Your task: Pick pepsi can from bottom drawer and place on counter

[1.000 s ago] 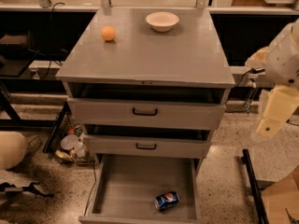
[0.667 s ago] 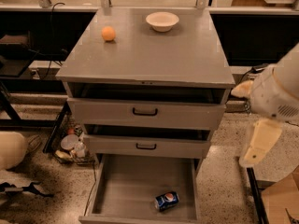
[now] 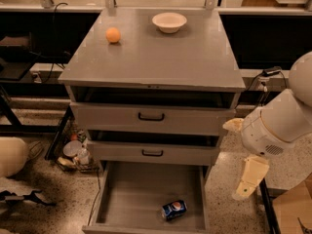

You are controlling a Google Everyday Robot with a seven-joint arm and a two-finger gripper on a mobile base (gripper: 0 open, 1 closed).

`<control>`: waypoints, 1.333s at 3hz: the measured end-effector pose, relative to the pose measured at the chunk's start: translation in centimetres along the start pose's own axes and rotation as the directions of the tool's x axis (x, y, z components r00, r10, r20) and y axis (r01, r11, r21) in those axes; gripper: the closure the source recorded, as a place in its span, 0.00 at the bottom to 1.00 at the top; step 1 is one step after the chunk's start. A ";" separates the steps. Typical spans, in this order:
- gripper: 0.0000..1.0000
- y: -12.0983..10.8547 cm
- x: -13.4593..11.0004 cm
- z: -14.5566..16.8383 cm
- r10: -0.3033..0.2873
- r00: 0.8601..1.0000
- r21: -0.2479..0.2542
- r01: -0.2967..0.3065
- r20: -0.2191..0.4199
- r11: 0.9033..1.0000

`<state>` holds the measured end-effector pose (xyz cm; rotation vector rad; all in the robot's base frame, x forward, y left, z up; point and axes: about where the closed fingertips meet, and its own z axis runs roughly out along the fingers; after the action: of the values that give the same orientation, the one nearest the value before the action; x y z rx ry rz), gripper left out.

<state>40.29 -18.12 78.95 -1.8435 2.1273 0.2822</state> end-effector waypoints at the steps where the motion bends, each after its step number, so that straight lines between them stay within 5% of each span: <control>1: 0.00 -0.4 1.1 1.9 0.000 0.999 -0.015 0.000 0.038 1.000; 4: 0.00 -4.0 8.6 18.5 -0.053 0.988 -0.009 0.055 0.142 0.998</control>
Offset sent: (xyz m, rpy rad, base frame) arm 0.0411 -0.0300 -0.1510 0.1375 0.0297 0.0491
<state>45.10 -20.28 58.89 -1.8268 1.9818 0.4029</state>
